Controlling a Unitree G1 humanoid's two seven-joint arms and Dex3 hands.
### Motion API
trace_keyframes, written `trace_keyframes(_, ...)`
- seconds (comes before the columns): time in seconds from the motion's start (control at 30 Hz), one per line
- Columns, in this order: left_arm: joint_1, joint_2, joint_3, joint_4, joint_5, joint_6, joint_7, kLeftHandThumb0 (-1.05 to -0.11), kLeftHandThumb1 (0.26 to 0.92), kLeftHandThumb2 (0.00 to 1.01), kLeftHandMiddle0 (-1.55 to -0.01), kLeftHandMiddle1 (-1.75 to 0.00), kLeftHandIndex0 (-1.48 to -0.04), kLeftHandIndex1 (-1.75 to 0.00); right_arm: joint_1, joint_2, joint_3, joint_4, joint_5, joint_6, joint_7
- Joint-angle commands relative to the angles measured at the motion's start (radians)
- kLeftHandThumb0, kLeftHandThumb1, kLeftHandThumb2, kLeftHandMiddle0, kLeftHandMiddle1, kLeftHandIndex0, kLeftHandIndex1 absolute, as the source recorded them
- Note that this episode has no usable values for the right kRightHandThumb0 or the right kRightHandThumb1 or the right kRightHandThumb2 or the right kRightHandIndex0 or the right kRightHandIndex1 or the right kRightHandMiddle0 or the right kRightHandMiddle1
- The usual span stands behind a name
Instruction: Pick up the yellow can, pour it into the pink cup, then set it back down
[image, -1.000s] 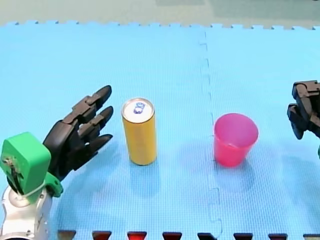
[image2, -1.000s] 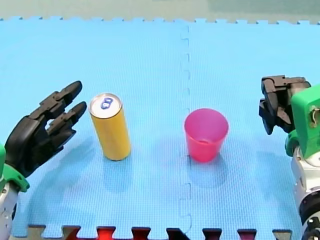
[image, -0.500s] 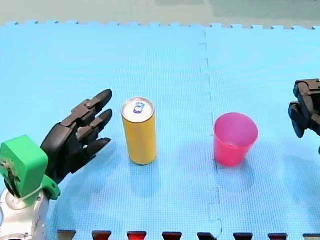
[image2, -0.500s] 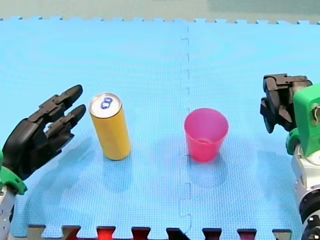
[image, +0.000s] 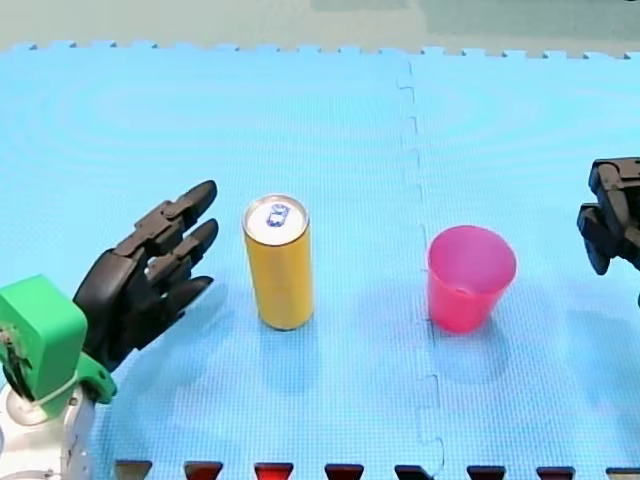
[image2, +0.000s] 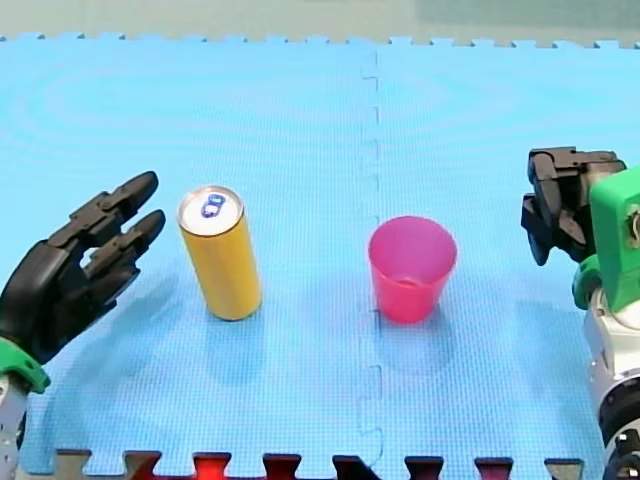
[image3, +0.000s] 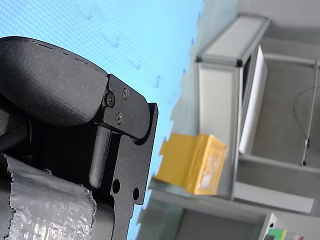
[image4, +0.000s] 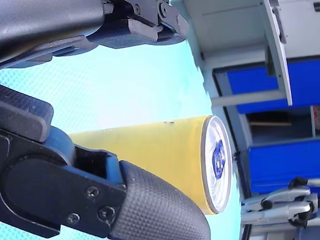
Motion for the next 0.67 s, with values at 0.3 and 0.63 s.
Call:
trace_keyframes(0.3,-0.01,0.0,0.014,0.015,-0.012,-0.005,-0.009,-1.048,0.921,0.04,-0.26,-0.02,-0.29,-0.01,-0.001,-0.001,-0.004,-0.002,0.005,0.001,-0.002)
trace_keyframes(0.63,-0.023,0.007,0.037,0.031,-0.035,-0.023,-0.046,-1.048,0.921,0.04,-0.26,-0.01,-0.29,0.0,-0.001,0.003,-0.005,-0.002,0.006,0.002,-0.01)
